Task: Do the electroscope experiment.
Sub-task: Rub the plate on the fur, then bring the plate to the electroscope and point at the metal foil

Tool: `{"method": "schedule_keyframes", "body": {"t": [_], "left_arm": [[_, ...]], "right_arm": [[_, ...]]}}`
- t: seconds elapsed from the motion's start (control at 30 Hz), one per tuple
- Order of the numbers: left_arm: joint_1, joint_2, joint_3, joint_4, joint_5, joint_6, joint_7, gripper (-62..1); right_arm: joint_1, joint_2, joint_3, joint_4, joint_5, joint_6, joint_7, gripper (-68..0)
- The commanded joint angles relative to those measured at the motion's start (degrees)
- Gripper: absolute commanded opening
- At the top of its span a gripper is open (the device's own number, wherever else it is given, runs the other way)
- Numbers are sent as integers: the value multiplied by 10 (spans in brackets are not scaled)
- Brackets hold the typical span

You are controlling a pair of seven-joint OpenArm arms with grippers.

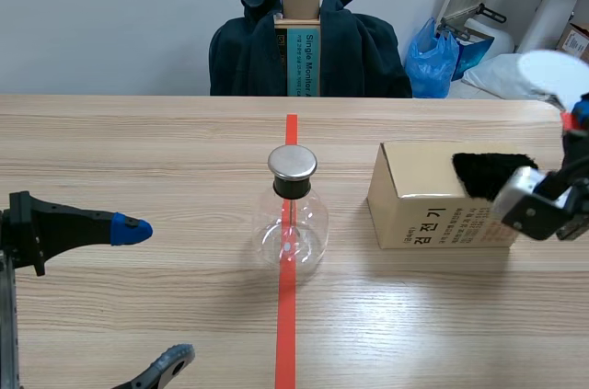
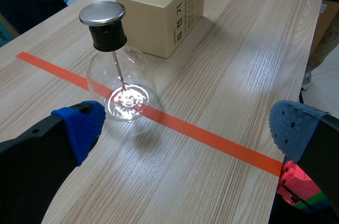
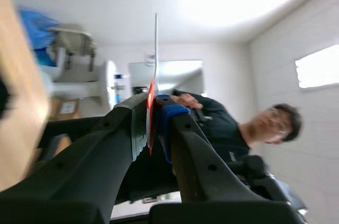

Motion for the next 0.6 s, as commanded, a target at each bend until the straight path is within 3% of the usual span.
{"method": "schedule_keyframes", "body": {"t": [0.0, 0.13, 0.47, 0.57], "left_arm": [[-3, 3, -2, 3, -8, 1, -1, 14], [-34, 9, 5, -8, -8, -5, 43, -5], [-226, 70, 73, -180, -8, -61, 107, -563], [-277, 96, 84, -247, -8, -67, 110, -583]], "right_arm": [[5, 10, 17, 32, 13, -13, -4, -669], [5, 10, 52, 110, 43, -12, -6, -669], [5, 10, 136, 297, 110, -10, -6, -669], [5, 10, 153, 338, 123, -10, -6, -669]]}}
